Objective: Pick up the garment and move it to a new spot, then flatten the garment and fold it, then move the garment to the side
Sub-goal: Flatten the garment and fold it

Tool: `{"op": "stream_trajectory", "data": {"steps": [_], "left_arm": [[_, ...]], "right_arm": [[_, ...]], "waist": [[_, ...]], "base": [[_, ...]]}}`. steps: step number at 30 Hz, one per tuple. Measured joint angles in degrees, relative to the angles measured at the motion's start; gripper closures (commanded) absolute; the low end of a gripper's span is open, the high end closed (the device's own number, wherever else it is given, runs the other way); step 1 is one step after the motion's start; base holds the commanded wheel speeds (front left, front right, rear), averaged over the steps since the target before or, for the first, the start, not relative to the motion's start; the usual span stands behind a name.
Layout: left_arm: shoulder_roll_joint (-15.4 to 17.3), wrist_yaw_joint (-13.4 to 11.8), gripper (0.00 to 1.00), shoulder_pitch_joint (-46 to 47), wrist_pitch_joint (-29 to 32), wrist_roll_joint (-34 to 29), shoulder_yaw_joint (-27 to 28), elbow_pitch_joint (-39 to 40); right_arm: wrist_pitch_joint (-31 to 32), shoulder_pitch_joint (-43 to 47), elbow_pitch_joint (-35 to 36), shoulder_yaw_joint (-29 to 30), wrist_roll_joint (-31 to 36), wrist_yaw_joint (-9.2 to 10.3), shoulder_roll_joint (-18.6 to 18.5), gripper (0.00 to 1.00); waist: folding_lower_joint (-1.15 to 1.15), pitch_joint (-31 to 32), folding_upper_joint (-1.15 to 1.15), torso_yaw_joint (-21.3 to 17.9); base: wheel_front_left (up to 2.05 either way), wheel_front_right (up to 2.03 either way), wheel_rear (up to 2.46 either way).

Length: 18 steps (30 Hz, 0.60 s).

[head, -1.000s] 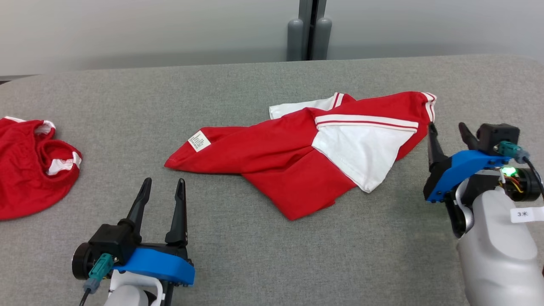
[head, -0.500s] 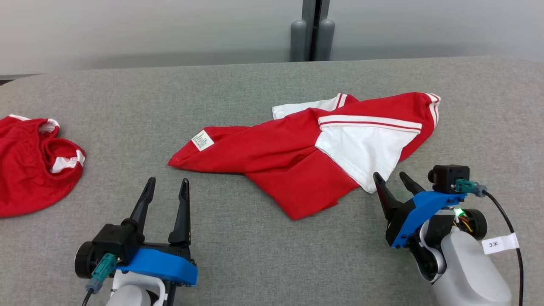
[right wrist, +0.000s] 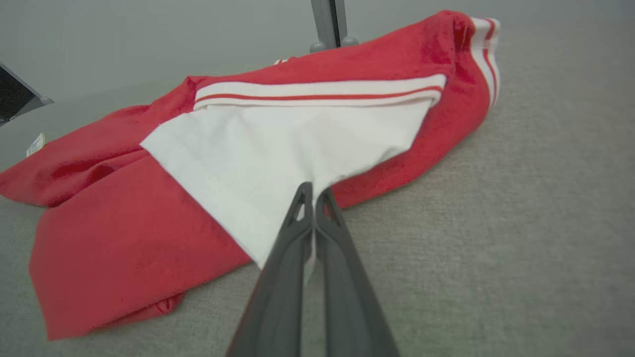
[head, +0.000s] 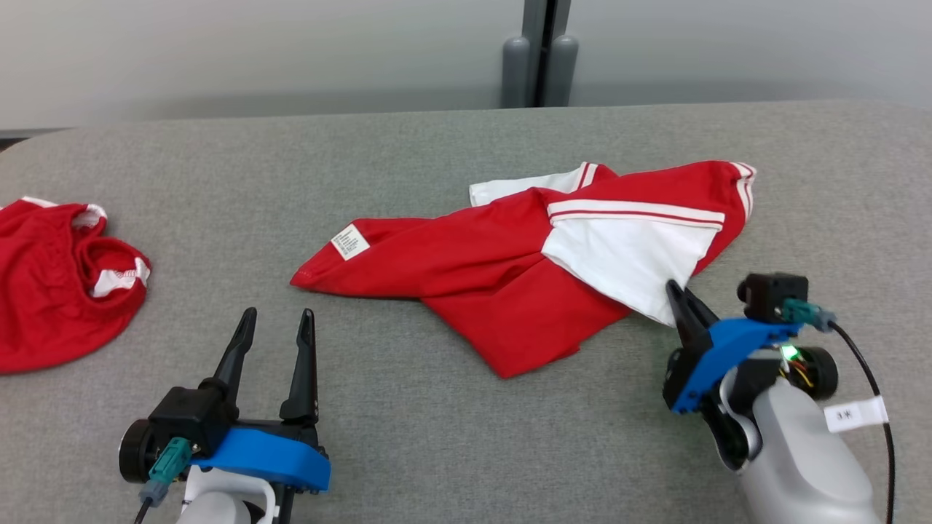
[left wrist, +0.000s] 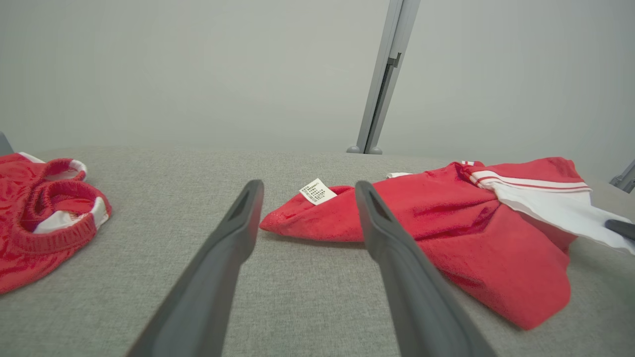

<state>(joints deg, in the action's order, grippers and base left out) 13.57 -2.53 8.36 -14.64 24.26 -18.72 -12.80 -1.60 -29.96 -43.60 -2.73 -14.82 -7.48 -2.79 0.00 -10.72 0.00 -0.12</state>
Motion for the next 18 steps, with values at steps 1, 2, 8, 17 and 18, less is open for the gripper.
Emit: {"op": "stream_trajectory", "data": {"steps": [1,2,8,17,18], "left_arm": [[0.0,-0.1,0.0,-0.2,0.0,0.1,0.0,0.0],[0.0,-0.2,0.0,-0.3,0.0,0.2,0.1,0.0],[0.0,-0.5,0.0,-1.8,-0.1,0.7,0.2,-0.1],[0.2,-0.6,0.0,-2.3,-0.1,1.0,0.2,0.1],[0.3,-0.6,0.0,-2.3,-0.1,1.0,0.2,0.1]], "right_arm": [[0.0,1.0,0.5,0.9,0.9,0.0,0.0,1.0],[0.3,2.1,1.5,2.2,2.4,-0.01,0.0,1.0],[5.4,11.7,12.6,11.3,8.8,-0.01,0.0,1.0],[12.5,22.0,26.2,17.3,10.3,-0.01,-0.1,1.0],[12.6,22.1,26.6,17.3,10.0,-0.01,0.0,0.82]], "waist": [[0.0,0.3,0.0,-0.3],[0.0,0.6,0.0,-0.6],[0.0,2.6,0.0,-2.5],[0.0,3.8,0.0,-3.9],[0.0,3.9,0.0,-3.9]], "base": [[0.0,0.0,0.0],[0.0,0.0,0.0],[0.0,0.0,0.0],[0.0,0.0,0.0],[0.0,0.0,0.0]]}}
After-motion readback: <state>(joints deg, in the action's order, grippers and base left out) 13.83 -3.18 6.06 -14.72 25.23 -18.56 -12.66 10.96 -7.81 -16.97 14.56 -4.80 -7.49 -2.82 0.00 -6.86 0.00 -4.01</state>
